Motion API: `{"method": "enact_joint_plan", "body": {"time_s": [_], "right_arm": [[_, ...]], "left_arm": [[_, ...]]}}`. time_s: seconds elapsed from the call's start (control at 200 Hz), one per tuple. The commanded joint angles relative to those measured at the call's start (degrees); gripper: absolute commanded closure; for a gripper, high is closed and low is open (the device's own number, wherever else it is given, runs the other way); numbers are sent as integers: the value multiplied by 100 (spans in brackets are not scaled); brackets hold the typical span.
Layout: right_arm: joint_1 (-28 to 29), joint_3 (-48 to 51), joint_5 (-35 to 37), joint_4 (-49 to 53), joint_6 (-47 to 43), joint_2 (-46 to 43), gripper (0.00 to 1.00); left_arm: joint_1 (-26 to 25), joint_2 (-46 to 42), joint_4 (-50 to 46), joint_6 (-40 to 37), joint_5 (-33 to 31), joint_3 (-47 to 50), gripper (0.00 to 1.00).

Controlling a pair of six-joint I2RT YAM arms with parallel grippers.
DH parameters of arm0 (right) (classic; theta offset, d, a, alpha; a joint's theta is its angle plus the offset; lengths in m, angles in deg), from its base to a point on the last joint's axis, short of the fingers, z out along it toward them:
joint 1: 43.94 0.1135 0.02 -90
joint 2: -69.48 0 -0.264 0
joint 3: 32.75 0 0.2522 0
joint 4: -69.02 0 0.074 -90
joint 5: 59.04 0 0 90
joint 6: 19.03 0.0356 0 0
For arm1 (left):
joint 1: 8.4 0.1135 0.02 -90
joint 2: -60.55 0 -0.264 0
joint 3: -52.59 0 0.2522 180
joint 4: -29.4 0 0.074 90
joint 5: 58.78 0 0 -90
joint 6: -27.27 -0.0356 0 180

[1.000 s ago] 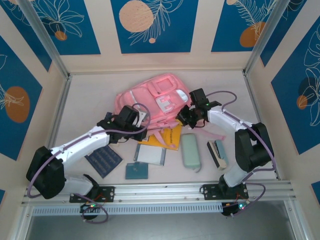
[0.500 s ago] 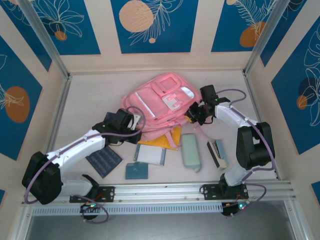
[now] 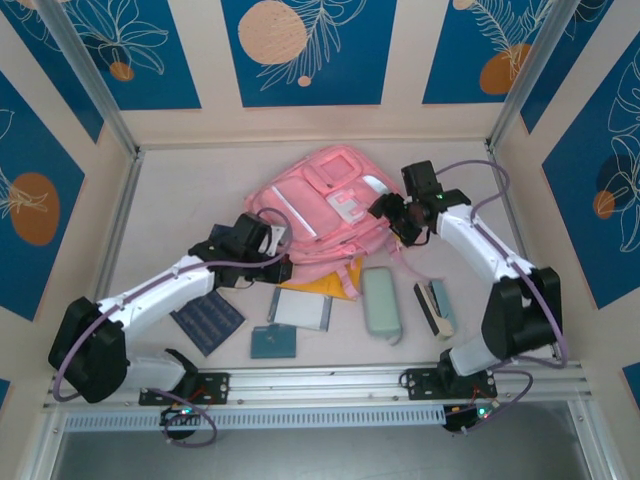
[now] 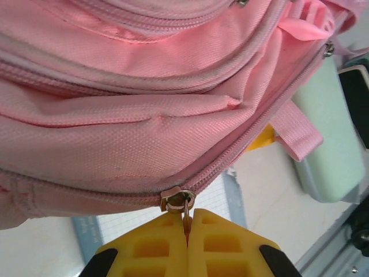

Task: Pack the student bag
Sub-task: Unzip the student bag at the center of the table.

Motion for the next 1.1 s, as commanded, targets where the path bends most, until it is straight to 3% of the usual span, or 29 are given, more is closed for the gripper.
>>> {"method": "enact_joint_plan", "body": {"time_s": [0.0,0.21,0.375,0.56,0.685,0.87,1.095], "right_arm": [[112,414,37,333,378,-544,29],[297,1350,-1193,-295,1320,-1248,30],[561,1665,-1524,-868,1838,-1305,20],[678,1932,-1827,-2026,2398,-972,23],[796,1877,-1685,-2367,2455,-734,38],[758,1706,-1315,-1947,2043,-597,74],[570,1874,-1309,-2039,1617,-678,100]], "left_arm": [[-271,-25,154,181,443,-446,100],[-636,101,197,274,401,-774,100],[-853,254,245,297,407,-968,100],[-1038,350,370,416,460,-1103,100],[-1094,334,480,527,520,-1147,100],[-1103,216,279,380,293,-1088,100],[-1084,133,-112,50,-60,-974,100]]}}
